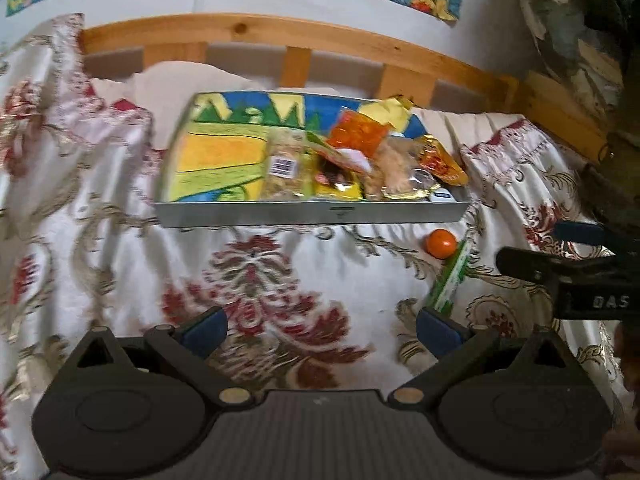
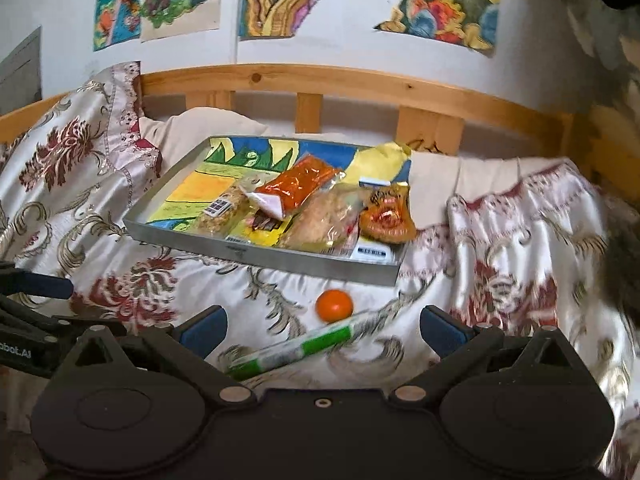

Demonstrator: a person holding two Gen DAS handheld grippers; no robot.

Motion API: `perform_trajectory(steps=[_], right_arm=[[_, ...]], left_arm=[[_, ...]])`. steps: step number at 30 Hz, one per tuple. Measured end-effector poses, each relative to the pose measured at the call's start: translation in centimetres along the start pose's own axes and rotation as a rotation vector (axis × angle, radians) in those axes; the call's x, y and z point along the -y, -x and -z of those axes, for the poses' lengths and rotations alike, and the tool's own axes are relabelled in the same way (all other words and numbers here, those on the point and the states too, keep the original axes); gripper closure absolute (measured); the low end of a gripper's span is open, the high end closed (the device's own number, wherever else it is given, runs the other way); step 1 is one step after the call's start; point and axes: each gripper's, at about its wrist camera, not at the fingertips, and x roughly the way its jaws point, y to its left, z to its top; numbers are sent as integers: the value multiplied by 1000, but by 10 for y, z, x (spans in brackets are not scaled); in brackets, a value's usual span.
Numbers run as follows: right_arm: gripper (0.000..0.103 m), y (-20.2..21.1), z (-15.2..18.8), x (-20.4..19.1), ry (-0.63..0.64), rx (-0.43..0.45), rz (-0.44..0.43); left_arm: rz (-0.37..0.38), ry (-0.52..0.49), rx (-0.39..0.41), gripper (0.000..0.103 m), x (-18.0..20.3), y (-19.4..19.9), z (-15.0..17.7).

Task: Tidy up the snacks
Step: 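Withdraw both tools from the tray toward the orange and green tube, then grasp the green-and-white tube with the left tool while the right tool grasps the orange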

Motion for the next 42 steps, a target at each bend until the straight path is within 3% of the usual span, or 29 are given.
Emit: perform_trajectory(steps=[7, 14, 18, 22, 23, 25, 27, 30, 35, 36, 42], right_arm=[[2, -23, -6, 29, -40, 32, -71], [18, -49, -7, 53, -84, 7, -110], [25, -67, -7, 59, -91, -26, -145], [29, -78, -5, 59, -103, -35, -173], [34, -80, -5, 59, -100, -34, -175], [44, -86, -7, 59, -100, -44, -176], [53, -90, -8, 58, -92, -46, -176], [54, -94, -9, 57, -78, -55, -193], [54, -105, -8, 56, -75, -108, -223], [54, -107, -8, 56, -71, -117, -223], [54, -113, -5, 51, -54, -152, -239]], left_arm=[[87, -135, 7, 1, 31, -26, -13], [190, -236, -30, 1, 62, -60, -17], [230, -252, -57, 18, 69, -77, -22], [271, -262, -76, 25, 69, -90, -29], [280, -262, -85, 27, 69, -92, -30], [296, -259, -110, 42, 68, -98, -33], [314, -257, -131, 47, 68, -103, -33], [334, -272, -155, 63, 70, -108, -33], [342, -294, -214, 72, 79, -118, -34], [338, -295, -223, 80, 79, -118, -34], [306, -196, -282, 82, 70, -112, -34]])
